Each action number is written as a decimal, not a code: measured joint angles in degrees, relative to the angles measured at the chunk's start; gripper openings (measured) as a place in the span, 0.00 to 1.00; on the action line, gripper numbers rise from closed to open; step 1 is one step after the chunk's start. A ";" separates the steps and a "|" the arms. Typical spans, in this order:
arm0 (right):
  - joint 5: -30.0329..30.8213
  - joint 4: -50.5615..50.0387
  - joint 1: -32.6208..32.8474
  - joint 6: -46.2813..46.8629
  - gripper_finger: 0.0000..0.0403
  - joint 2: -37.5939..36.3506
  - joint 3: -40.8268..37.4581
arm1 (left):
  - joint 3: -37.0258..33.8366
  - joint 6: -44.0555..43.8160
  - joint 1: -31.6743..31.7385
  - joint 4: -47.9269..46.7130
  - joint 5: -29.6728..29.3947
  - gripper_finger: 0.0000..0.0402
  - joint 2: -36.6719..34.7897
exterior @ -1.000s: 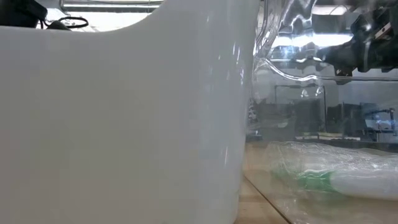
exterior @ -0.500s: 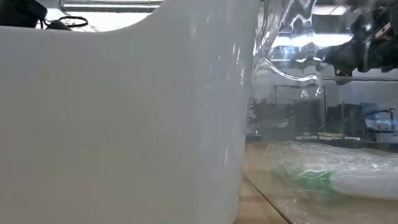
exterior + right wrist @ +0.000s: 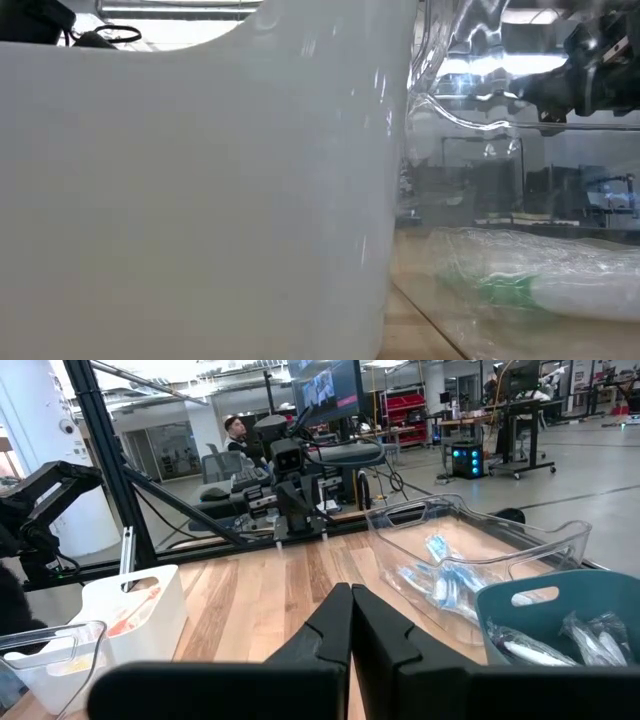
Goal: Pick & Place Toothbrushes
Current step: Return to Home Position
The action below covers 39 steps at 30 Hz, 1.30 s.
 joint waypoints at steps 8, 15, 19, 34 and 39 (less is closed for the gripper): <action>0.00 0.00 -0.01 0.00 0.00 0.00 -0.01 | 0.00 0.00 0.00 0.28 0.00 0.00 0.00; 0.00 0.00 -0.01 0.00 0.00 0.00 -0.01 | 0.00 0.00 0.00 0.39 -0.04 0.00 0.00; 0.00 0.00 -0.02 0.00 0.00 0.00 0.00 | 0.00 0.00 0.00 0.39 -0.19 0.00 0.00; 0.00 0.00 0.00 0.00 0.00 0.00 0.00 | 0.00 0.00 0.00 0.94 -0.19 0.00 -0.02; 0.01 0.00 -0.02 0.00 0.00 0.00 -0.01 | 0.00 0.00 0.00 1.22 -0.17 0.00 0.00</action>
